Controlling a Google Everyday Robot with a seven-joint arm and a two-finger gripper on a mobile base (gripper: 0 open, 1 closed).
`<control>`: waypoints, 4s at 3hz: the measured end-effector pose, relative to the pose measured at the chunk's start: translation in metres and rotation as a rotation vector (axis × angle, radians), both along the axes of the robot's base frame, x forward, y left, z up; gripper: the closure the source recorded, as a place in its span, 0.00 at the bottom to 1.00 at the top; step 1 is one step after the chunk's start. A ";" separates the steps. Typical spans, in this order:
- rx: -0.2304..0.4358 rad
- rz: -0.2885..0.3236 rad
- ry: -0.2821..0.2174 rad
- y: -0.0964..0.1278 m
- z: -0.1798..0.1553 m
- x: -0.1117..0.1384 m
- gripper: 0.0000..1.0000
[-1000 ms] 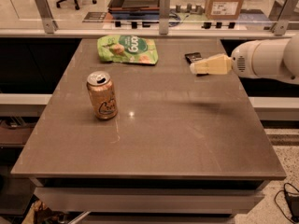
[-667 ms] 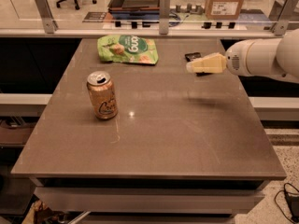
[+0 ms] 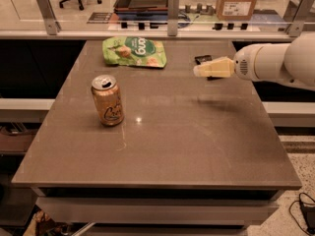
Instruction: Pick rxbar chocolate
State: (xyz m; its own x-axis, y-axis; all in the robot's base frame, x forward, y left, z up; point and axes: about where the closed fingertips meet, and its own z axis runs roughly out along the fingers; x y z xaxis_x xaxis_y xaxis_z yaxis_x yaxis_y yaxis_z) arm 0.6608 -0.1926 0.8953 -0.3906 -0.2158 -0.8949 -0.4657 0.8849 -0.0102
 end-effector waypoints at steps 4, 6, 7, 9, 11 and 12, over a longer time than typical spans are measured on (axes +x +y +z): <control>0.016 -0.087 -0.010 0.011 -0.054 0.048 0.00; -0.066 -0.168 0.025 -0.007 -0.075 0.061 0.00; -0.088 -0.194 0.012 -0.013 -0.079 0.071 0.18; -0.089 -0.195 0.011 -0.013 -0.077 0.072 0.65; -0.089 -0.195 0.011 -0.013 -0.073 0.072 1.00; -0.089 -0.195 0.011 -0.013 -0.073 0.072 1.00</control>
Offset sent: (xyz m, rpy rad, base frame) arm 0.0483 0.0050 -0.0437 0.0665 -0.0384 -0.0608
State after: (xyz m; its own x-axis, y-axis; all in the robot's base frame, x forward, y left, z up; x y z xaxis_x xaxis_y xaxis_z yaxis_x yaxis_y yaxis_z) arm 0.7323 -0.2054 0.8218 -0.4427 -0.2134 -0.8709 -0.2863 0.9541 -0.0883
